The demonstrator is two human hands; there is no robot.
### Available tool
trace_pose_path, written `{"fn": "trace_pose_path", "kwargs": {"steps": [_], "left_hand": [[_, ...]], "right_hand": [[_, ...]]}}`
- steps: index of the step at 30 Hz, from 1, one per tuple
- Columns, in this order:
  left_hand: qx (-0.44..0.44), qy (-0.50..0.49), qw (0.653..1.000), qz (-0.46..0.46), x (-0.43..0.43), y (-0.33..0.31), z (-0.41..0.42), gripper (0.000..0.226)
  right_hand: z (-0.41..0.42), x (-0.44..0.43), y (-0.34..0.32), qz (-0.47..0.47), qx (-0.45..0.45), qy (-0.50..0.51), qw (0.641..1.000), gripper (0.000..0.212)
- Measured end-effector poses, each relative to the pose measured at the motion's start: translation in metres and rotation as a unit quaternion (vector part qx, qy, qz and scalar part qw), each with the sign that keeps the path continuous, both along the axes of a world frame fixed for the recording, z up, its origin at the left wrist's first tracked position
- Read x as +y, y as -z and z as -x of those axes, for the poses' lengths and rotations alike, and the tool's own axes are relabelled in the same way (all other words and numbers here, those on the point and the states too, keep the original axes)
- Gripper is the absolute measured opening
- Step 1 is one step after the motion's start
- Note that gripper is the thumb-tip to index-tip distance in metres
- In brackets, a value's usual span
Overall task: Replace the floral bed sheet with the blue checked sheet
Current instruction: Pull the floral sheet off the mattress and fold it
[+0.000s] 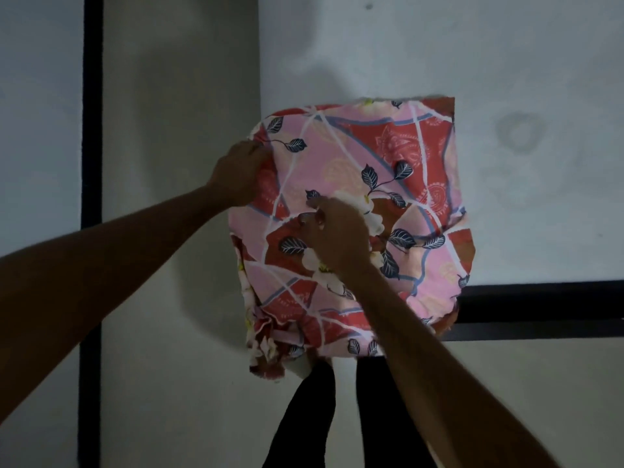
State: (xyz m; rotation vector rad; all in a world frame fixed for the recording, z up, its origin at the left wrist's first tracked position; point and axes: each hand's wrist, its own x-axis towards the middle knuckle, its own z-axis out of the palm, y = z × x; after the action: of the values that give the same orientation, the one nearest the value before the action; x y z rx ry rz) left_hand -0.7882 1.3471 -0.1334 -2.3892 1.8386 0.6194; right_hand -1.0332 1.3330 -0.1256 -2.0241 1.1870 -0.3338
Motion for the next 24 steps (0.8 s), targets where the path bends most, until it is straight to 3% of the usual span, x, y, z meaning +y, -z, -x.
{"fn": "trace_pose_path", "kwargs": {"steps": [2,5,10,16,20,22,24], "left_hand": [[0.047,-0.031,0.998,0.039,-0.025,0.015,-0.001,0.076],[0.085,-0.047,0.989,0.114,-0.063,0.036,-0.011,0.072],[-0.023,-0.097,0.991,0.095,-0.101,0.039,-0.014,0.052],[-0.133,-0.110,0.972,0.158,-0.118,0.023,-0.019,0.032],[-0.190,-0.154,0.960,0.136,-0.135,0.011,-0.026,0.028],[-0.195,-0.160,0.963,0.094,-0.135,0.020,-0.016,0.036],[-0.160,-0.222,0.954,0.123,-0.128,0.028,0.002,0.050]], "right_hand": [[-0.011,-0.066,0.011,0.072,-0.002,-0.007,0.997,0.032],[-0.031,-0.158,0.029,0.152,0.076,-0.047,0.984,0.040],[-0.049,-0.232,0.057,0.200,0.202,-0.117,0.952,0.045],[-0.049,-0.244,0.053,0.306,0.103,-0.119,0.939,0.036],[-0.057,-0.258,0.051,0.306,0.121,-0.120,0.937,0.037],[-0.050,-0.259,0.065,0.260,0.154,-0.135,0.944,0.042],[-0.040,-0.255,0.070,0.241,0.152,-0.108,0.952,0.048]]}}
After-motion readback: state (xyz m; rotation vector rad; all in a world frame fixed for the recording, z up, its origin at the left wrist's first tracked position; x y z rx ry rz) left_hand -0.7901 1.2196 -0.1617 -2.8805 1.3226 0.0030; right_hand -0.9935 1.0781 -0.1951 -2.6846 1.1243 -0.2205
